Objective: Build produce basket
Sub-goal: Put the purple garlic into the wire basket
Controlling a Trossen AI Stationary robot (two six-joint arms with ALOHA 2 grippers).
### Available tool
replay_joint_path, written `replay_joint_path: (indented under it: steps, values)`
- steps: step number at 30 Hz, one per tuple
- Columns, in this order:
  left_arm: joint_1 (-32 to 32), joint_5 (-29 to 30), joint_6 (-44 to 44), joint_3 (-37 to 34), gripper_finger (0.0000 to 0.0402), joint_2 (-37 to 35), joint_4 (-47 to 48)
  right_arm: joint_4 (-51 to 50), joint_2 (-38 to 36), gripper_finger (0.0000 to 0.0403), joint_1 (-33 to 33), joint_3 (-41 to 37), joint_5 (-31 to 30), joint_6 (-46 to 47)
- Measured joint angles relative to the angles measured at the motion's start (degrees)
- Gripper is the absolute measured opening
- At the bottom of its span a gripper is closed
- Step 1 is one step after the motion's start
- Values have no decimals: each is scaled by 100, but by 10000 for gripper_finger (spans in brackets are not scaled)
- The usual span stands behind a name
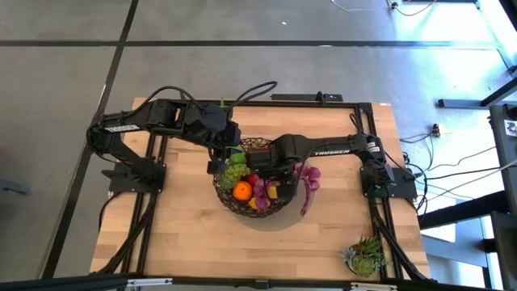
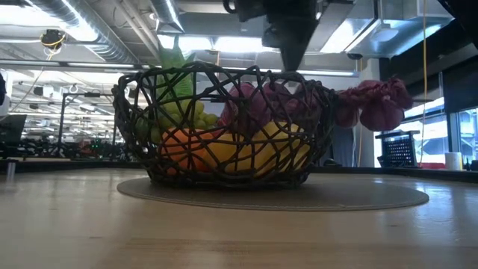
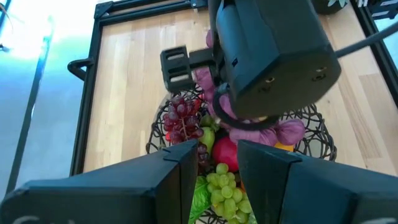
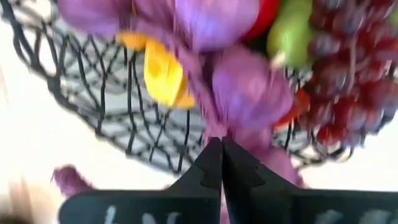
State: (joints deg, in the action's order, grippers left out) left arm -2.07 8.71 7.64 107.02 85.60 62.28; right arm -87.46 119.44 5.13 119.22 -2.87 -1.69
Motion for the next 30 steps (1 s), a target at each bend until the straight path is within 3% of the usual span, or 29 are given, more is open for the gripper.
replay_joint_path:
  steps: [7,18,30]
  values:
    - [0,0,0,-1,102,0,2,-245,-13,10,0,316,-2,147]
    - [1,0,-2,0,102,0,6,-252,-89,121,-24,621,3,747]
    - [1,1,-130,-1,102,0,30,-243,-1429,133,-360,378,26,1556]
